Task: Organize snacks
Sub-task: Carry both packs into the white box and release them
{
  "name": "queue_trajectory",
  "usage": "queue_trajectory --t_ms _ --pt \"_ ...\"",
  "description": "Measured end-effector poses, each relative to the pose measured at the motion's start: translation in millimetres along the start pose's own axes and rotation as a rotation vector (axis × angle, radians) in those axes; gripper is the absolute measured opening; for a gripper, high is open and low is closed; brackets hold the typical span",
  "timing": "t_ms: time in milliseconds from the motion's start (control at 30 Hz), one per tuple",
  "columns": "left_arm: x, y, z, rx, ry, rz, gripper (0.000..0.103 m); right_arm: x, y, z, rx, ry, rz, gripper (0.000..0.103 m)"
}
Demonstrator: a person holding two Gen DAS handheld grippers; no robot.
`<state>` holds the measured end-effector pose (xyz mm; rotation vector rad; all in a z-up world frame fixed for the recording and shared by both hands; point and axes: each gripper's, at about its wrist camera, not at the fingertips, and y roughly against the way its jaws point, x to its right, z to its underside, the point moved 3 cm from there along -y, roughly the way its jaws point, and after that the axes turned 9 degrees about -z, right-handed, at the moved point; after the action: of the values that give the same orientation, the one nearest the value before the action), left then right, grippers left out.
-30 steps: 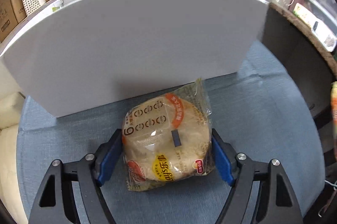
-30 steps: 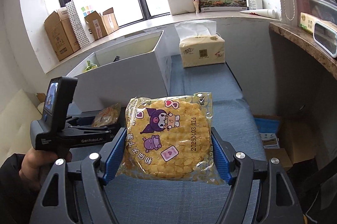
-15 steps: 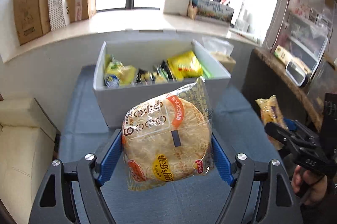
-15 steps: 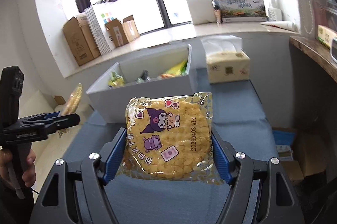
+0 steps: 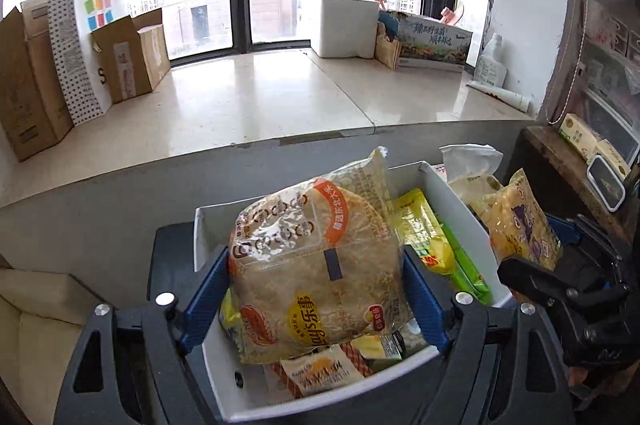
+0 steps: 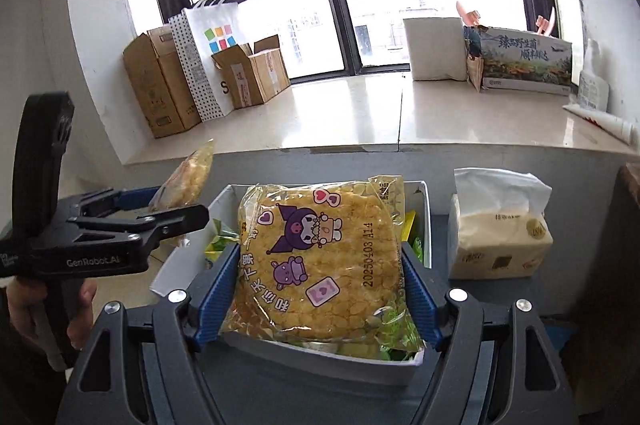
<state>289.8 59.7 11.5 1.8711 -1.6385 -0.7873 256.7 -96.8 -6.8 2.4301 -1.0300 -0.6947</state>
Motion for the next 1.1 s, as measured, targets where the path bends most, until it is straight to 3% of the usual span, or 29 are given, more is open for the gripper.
queue_trajectory --t_ms 67,133,233,300,500,600,733,833,967,1033,1100 --pt "1.2 -24.0 -6.4 -0.011 -0.014 -0.018 0.103 10.5 -19.7 0.4 -0.052 -0.029 0.014 0.092" --pt "-0.7 -38.9 -7.2 -0.020 -0.016 -0.032 0.103 20.3 -29.1 7.4 -0.103 -0.063 0.029 0.094" --pt "-7.3 -41.6 3.5 -0.013 0.013 -0.026 0.103 19.0 -18.1 16.3 -0.065 -0.015 0.020 0.103" --pt "-8.1 -36.3 12.1 -0.002 0.030 0.011 0.103 17.3 -9.6 18.7 -0.043 0.005 0.015 0.103" --pt "-2.4 -13.0 14.3 0.038 0.019 0.010 0.103 16.8 -8.4 13.4 -0.035 0.003 0.023 0.103" --pt "-0.5 1.5 14.0 0.065 -0.015 -0.036 0.103 17.2 -6.3 14.6 -0.025 -0.043 -0.021 0.103" --pt "-1.6 33.3 18.5 0.127 -0.017 -0.108 0.103 7.4 6.3 14.6 -0.006 -0.023 -0.016 0.103" --pt "-2.9 64.2 26.8 0.178 -0.002 -0.098 0.103 -5.2 27.3 9.8 0.040 0.006 -0.037 0.103" --pt "0.1 105.0 47.1 0.214 -0.001 -0.181 0.103 -20.6 62.2 5.6 0.095 0.043 -0.017 0.103" --pt "3.3 126.6 63.0 0.220 0.016 -0.152 0.103 -30.9 81.2 6.0 0.118 0.055 -0.001 0.103" --pt "5.5 146.8 80.0 0.206 0.056 -0.070 0.103 -42.1 95.9 7.9 0.125 0.072 0.012 0.103"
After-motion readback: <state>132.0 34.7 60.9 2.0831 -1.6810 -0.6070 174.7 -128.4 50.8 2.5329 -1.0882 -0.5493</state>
